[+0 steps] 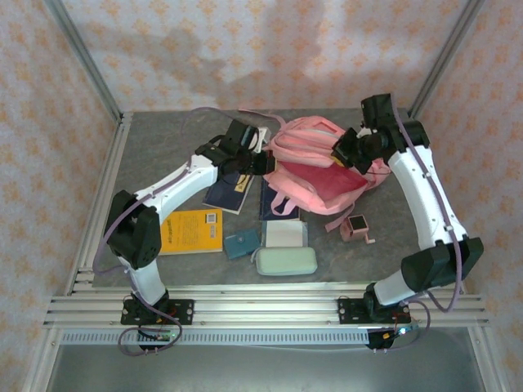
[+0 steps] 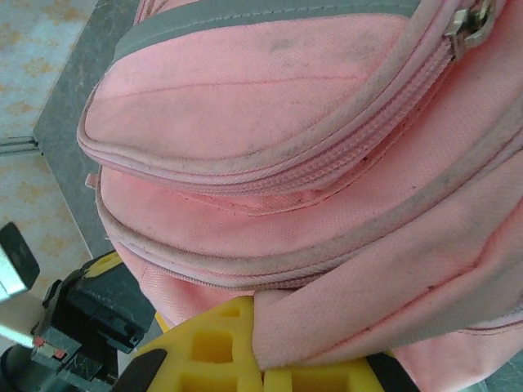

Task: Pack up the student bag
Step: Unzip the student bag at the top-center of the table.

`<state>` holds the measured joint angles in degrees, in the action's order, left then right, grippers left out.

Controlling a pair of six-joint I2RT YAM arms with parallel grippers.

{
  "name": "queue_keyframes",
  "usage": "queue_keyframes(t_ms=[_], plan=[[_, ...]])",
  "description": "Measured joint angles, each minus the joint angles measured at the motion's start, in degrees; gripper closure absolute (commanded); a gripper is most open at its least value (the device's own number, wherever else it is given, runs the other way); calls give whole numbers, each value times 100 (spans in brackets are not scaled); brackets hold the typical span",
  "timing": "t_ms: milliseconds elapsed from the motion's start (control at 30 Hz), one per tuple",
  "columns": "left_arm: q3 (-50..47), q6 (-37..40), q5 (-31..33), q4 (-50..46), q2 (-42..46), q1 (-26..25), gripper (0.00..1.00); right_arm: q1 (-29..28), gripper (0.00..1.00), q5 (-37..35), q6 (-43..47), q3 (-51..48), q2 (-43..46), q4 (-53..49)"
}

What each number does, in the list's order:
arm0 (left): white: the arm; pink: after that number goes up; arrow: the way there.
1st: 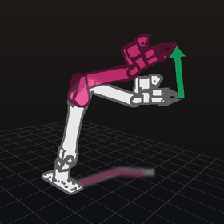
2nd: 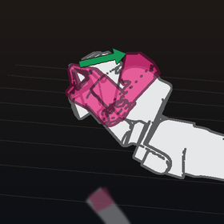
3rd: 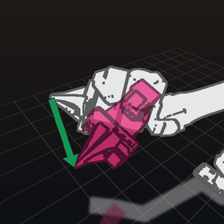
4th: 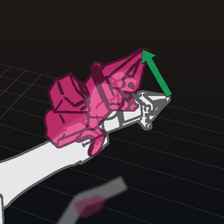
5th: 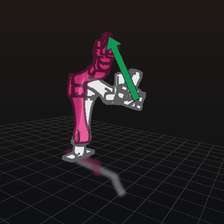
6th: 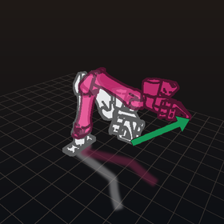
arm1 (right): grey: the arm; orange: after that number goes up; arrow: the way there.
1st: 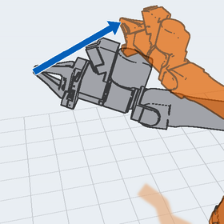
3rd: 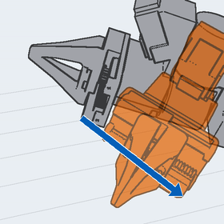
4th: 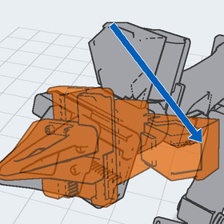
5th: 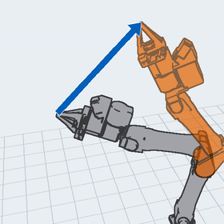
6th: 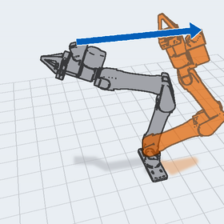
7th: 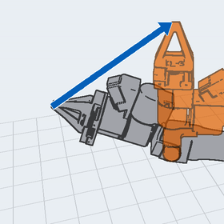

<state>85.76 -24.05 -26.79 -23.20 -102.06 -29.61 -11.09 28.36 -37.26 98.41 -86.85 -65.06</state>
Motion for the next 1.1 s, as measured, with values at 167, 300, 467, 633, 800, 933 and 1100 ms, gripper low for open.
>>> queue_keyframes(t_ms=[167,300,467,633,800,933,1100], plan=[[-306,-103,63,179,275,33,100,-17,100,-50,214,1093,-697,-74],[-564,-229,197,225,809,37,100,-199,100,-48,586,2020,-1143,2],[-671,-334,658,151,1519,61,100,-470,100,149,1130,2575,-1436,332],[-1104,-404,1132,160,2337,98,100,-732,100,114,1475,2332,-1443,581],[-1611,-466,1209,197,2492,-175,100,-780,38,-297,1318,1110,-1202,798],[-1812,-597,1174,243,2046,-557,100,-632,32,-811,907,997,-1244,487],[-1873,-772,1086,330,1742,-826,100,-619,46,-953,-17,1495,-1213,-157]])
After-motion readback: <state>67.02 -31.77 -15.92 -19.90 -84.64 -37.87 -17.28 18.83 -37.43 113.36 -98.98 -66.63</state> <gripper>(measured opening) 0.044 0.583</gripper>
